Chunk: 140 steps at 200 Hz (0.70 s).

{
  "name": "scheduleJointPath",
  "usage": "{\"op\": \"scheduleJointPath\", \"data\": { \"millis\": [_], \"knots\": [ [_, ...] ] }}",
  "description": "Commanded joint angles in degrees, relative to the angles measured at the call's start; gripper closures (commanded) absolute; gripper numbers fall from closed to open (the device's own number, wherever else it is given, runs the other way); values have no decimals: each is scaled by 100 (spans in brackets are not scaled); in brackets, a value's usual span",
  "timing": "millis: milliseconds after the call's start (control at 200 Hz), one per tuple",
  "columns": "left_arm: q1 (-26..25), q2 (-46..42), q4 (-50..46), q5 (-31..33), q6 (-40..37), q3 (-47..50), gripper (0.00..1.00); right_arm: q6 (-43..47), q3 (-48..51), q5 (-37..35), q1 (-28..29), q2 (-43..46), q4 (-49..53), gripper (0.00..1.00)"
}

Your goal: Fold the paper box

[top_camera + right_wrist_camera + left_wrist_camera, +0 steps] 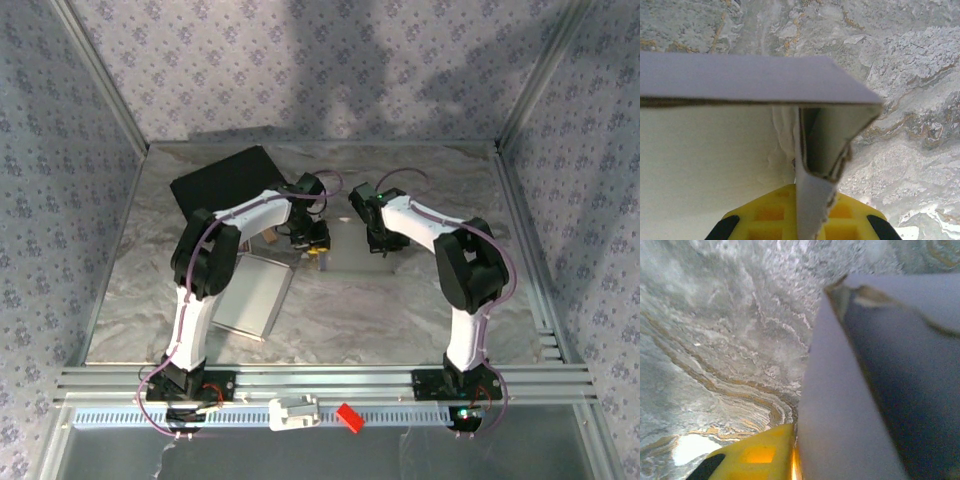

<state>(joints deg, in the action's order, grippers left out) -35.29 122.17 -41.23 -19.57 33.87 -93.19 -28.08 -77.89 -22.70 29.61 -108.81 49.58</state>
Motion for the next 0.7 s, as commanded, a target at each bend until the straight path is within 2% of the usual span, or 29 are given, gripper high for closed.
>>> {"op": "scheduleJointPath", "data": {
  "millis": [0,105,210,440,590,695],
  "knots": [
    [-35,-278,274,743,-67,59,85,29,180,-216,119,302,45,100],
    [-188,-548,376,1281,-21,268,86,-89,336,-400,231,510,-86,100],
    [-380,-820,547,1924,158,576,93,-333,509,-626,337,662,-133,100],
    [-786,-1006,626,2836,391,899,100,-1007,717,-1005,553,662,-40,100],
    [-905,-910,291,3476,710,854,100,-1334,740,-1062,703,650,55,100],
    [-922,-864,122,3700,925,881,100,-1335,746,-988,718,651,21,100]
  ]
}}
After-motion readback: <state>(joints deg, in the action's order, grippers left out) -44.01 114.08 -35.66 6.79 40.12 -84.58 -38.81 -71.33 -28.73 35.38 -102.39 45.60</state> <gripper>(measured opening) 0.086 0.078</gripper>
